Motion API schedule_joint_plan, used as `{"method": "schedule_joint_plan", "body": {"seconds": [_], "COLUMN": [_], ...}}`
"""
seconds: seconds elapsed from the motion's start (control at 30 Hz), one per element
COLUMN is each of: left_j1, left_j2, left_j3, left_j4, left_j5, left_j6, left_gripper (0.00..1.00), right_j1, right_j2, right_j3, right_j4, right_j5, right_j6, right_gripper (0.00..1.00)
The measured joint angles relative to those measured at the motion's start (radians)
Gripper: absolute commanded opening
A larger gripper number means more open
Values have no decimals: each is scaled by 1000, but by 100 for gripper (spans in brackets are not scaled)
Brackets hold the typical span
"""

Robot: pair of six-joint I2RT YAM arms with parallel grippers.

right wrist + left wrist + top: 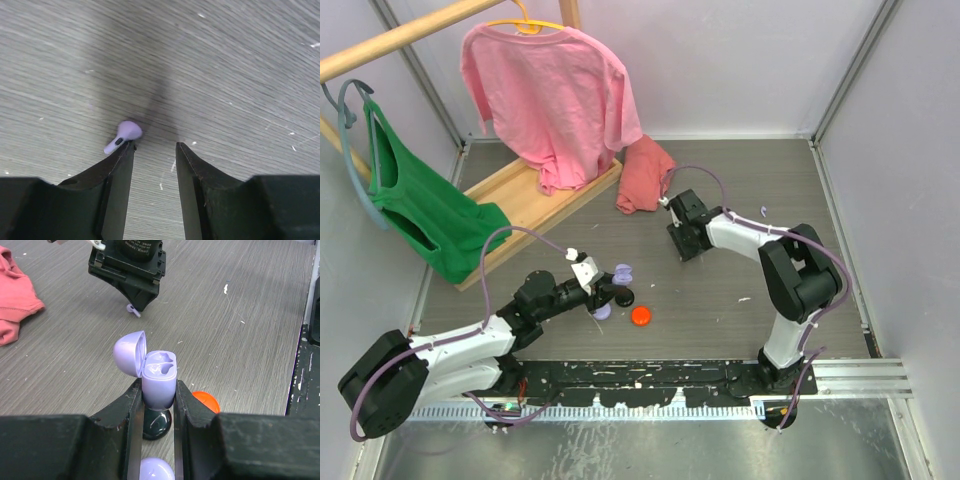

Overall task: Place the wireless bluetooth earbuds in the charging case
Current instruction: Move the earbud to the center of the board, then pick up the earbud from the center of the board.

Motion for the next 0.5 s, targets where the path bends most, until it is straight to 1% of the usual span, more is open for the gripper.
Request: {"method": "schedule_joint_plan", "body": {"seconds": [0.2, 0.33, 0.5], "left_j1": [0, 0, 0], "left_j2": [0, 0, 0], "left_j3": [0, 0, 0], "left_j4": [0, 0, 0], "left_j5": [0, 0, 1], "left_j6": [0, 0, 0], "left_gripper": [0, 0, 0], "right_j1": [-46, -53, -53], "right_j2": [-6, -10, -72], "right_j3": [-7, -7, -13], "right_j4": [3, 3, -5], "right_j5": [7, 4, -1], "right_j6": [9, 27, 50], "right_gripper": [45, 45, 48]}}
